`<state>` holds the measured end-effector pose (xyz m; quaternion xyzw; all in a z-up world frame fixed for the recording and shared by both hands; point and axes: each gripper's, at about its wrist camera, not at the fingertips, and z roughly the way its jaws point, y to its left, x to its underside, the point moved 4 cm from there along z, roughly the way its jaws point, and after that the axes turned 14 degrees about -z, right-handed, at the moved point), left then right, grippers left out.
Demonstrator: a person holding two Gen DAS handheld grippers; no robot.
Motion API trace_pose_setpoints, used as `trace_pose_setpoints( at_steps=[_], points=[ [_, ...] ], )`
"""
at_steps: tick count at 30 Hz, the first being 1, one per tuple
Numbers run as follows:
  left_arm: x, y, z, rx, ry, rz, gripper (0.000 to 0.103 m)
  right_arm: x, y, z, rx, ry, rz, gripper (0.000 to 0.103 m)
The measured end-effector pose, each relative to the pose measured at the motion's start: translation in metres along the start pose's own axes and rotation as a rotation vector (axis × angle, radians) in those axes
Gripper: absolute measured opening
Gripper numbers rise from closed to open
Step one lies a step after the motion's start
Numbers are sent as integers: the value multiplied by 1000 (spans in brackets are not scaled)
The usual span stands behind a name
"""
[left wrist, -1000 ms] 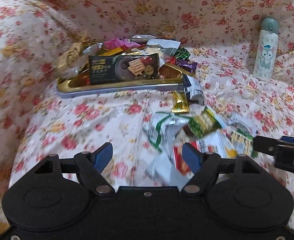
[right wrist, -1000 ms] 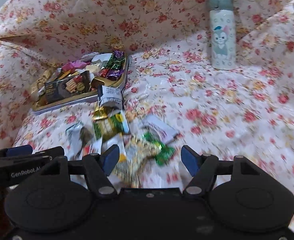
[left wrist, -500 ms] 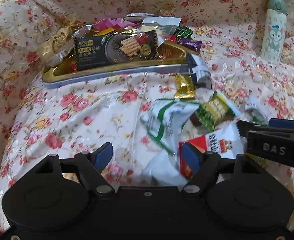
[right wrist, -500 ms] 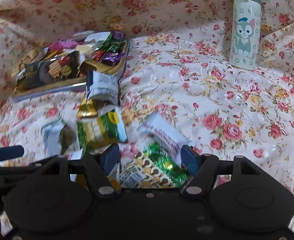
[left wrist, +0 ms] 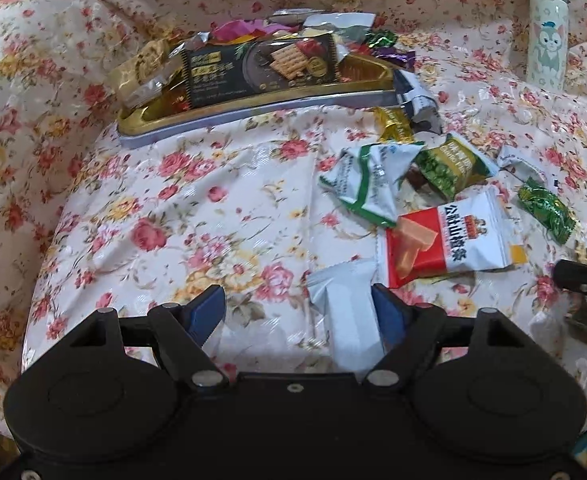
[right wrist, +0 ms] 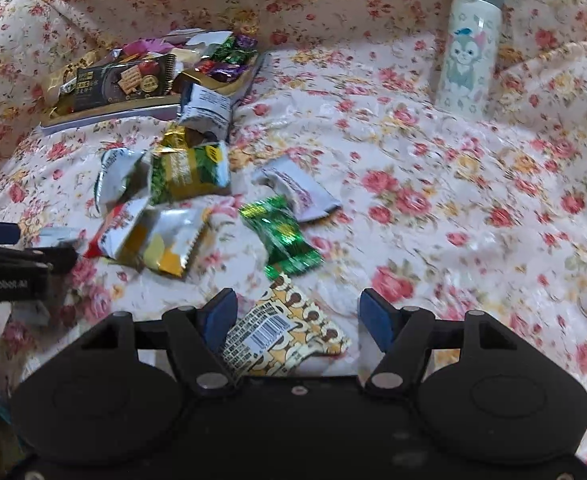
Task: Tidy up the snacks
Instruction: 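Grasp the white snack bar with the left tool while the right tool grasps the patterned biscuit pack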
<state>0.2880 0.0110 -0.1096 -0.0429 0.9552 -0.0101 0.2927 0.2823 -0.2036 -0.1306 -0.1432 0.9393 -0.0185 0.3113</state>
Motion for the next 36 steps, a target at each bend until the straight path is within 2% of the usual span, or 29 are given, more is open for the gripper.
trace_pose_setpoints(
  at_steps=[6,12,16,21,29,32,34,36],
  points=[
    [4,15,2,27,5,-63,88,9,-10,-5,12,-9,12,69],
    [10,18,1,25,-28,-75,93,12,-7,-9,34,-24,31,70],
    [10,22,6,13,-32,-107,103,18,-3,-11,48,-25,42,77],
    [11,23,6,20,-38,-105,103,27,-2,-18,53,-34,63,78],
    [13,23,5,26,-55,-108,103,39,7,-27,50,1,111,83],
    [13,23,5,28,-53,-107,103,41,13,-31,73,-2,94,73],
    [13,23,5,29,-51,-106,103,40,17,-34,68,-10,79,56],
    [13,23,4,29,-53,-105,103,39,19,-35,72,-6,63,52]
  ],
)
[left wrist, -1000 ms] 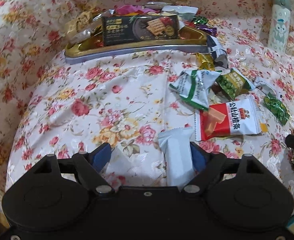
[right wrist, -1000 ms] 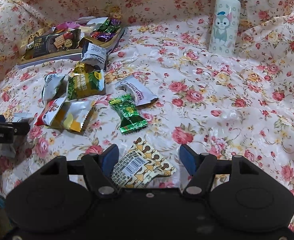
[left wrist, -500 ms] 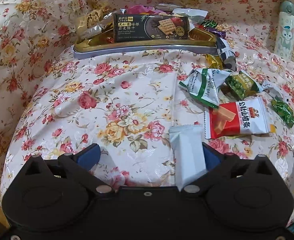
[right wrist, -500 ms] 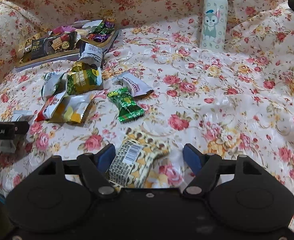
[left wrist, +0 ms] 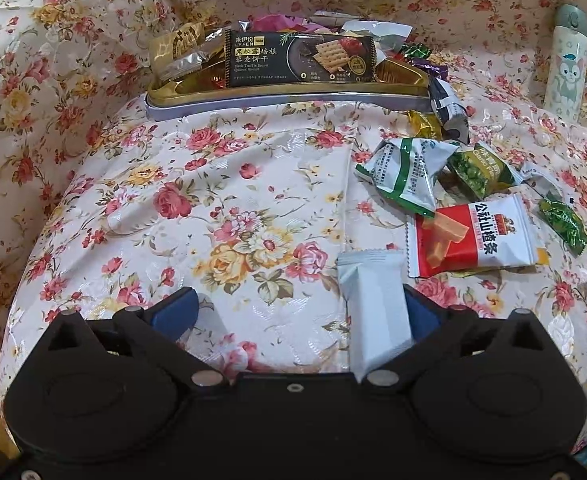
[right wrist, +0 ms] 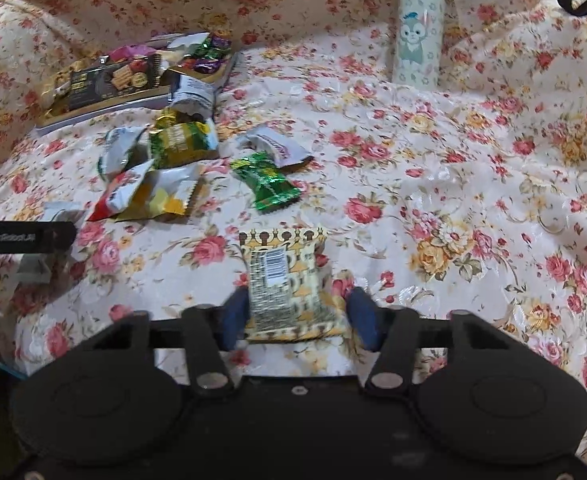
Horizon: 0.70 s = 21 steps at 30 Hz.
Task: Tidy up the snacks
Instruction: 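Grasp the white snack bar with the left tool while the right tool grasps the patterned biscuit pack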
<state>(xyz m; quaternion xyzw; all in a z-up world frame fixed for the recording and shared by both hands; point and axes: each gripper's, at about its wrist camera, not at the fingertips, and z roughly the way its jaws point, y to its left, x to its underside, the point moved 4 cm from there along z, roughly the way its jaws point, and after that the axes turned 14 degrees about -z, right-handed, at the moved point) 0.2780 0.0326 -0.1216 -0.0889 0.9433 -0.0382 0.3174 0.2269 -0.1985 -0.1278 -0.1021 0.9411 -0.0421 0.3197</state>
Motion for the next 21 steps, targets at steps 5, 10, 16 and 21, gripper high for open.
trace_pose_setpoints(
  at_steps=[5,10,16,21],
  points=[
    [1,0,-2,-3,3,3,102,-1,0,0,5,4,-11,51],
    [1,0,-2,-1,5,4,102,-7,3,-6,41,-28,-59,50],
    [1,0,-2,-2,2,5,102,-11,9,-6,-57,-36,-60,51],
    [1,0,-1,-2,5,5,102,-11,11,4,-79,-18,-62,54]
  ],
)
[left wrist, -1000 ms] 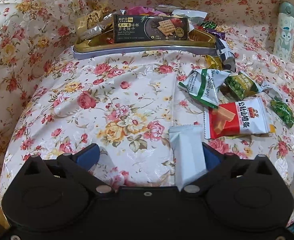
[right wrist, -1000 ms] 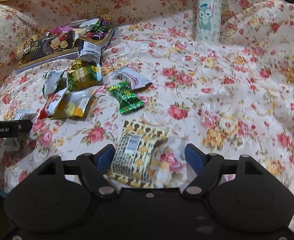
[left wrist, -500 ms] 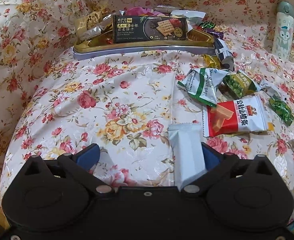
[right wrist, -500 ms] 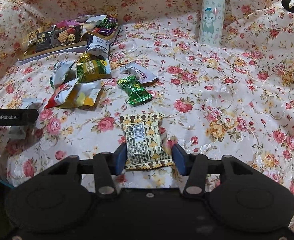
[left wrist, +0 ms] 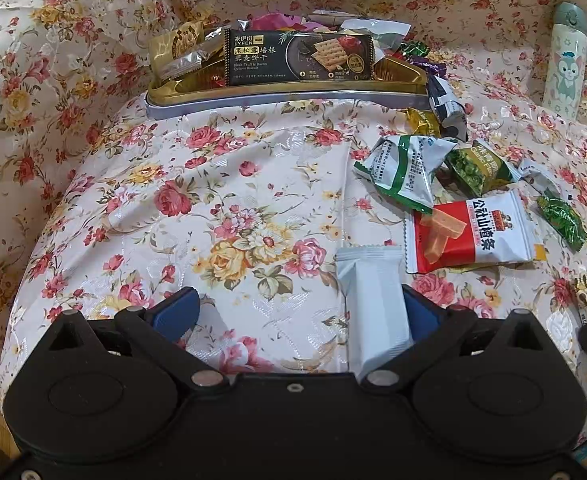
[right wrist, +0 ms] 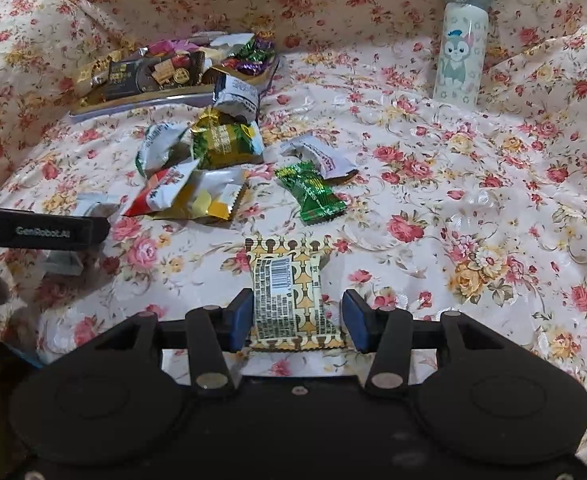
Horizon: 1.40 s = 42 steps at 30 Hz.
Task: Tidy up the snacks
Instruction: 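Grasp the white snack bar with the left tool while the right tool grasps the patterned biscuit pack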
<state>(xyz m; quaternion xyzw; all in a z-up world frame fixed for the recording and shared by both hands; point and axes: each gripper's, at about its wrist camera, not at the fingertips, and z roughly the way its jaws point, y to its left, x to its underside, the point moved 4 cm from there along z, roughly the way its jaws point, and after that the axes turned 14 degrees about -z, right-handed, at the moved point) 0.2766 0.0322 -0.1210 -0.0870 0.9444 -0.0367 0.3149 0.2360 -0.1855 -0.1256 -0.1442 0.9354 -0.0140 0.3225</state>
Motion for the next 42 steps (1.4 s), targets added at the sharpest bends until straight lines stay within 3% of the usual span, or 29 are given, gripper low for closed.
trace_pose_setpoints(
  at_steps=[3,11,23,29,32,42],
  points=[
    [0,0,0,-1,1,-2,102,-5,0,2,-10,-3,8,60],
    [-1,-1,-1,0,7,-2,99,-9,13,9,31,-7,-38,60],
    [0,-16,-12,22,13,28,66,-5,15,6,31,-25,-56,53],
    [0,-21,-18,61,45,23,50,-5,12,2,14,-24,-33,38],
    [1,-22,-20,101,72,3,49,-2,9,0,7,-24,-10,38],
    [2,-33,-15,72,53,49,50,3,8,1,14,-44,-24,38]
  ],
)
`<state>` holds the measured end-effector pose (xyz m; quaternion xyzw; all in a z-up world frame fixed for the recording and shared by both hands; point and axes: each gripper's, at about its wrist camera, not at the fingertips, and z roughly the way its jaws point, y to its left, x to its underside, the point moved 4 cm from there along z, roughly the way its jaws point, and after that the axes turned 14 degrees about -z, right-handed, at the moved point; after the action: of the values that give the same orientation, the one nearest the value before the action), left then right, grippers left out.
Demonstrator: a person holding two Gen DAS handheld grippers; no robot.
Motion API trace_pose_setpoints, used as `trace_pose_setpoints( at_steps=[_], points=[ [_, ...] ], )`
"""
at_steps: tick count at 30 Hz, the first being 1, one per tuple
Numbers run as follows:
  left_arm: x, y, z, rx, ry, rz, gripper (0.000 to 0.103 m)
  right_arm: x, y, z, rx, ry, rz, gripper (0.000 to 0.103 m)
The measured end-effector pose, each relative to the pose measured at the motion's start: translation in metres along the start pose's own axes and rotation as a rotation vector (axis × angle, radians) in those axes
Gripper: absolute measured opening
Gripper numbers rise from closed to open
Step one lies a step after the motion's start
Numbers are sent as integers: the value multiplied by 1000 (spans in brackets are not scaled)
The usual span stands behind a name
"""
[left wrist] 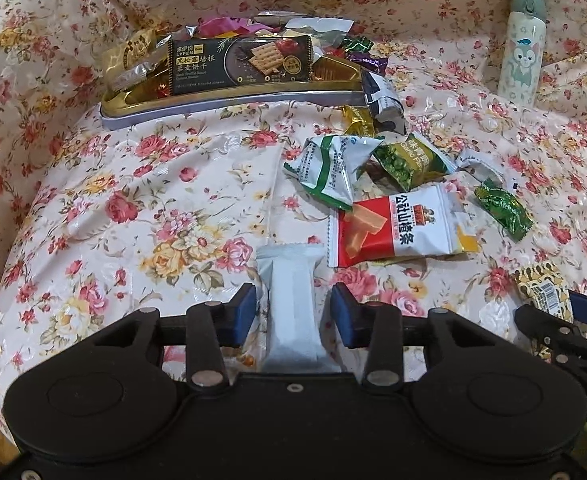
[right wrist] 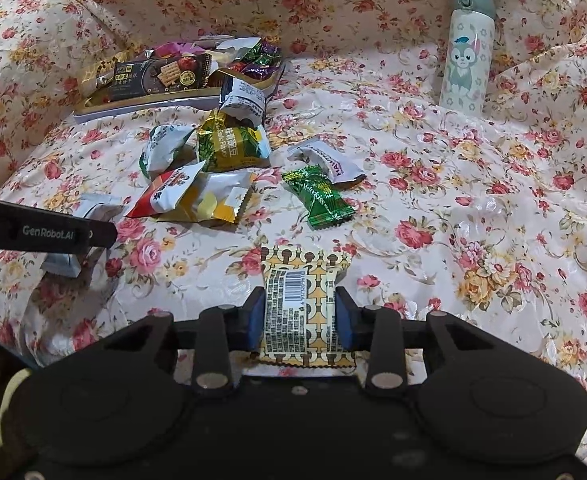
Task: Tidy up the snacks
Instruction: 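Grasp the white snack bar with the left tool while the right tool grasps the patterned biscuit pack, then carry the white bar and biscuit pack over the empty gold tray with both tools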
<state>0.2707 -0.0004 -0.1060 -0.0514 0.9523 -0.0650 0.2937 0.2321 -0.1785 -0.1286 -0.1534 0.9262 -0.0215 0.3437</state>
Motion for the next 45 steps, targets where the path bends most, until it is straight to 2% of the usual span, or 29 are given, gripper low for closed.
trace_pose_setpoints(
  at_steps=[4,5,6,7,15,17,27,33,37,45],
  points=[
    [-1,-2,1,-5,-8,8,47,-1,1,2,4,-9,-20,38],
    [-2,-2,1,-4,-12,7,45,-2,1,2,2,-9,-19,38],
    [-2,-2,1,-12,-21,1,36,-2,0,2,0,-9,-16,38],
    [-2,-1,1,-23,-27,-6,34,-2,-1,2,-3,-9,-10,37],
    [-5,1,-10,-16,-33,-38,32,-7,-11,-8,-13,-47,40,34],
    [-6,0,-18,-8,-46,-38,29,-9,-12,-17,-11,-72,41,34],
    [2,1,-61,20,-82,-55,29,-10,-12,-66,-21,-147,70,34],
    [22,3,-99,28,-92,-55,29,5,-11,-102,-68,-155,107,34],
    [43,5,-121,27,-63,-65,29,21,-6,-126,-107,-149,125,34],
    [88,8,-149,11,-32,-89,29,55,16,-170,-135,-144,63,35]
  ],
)
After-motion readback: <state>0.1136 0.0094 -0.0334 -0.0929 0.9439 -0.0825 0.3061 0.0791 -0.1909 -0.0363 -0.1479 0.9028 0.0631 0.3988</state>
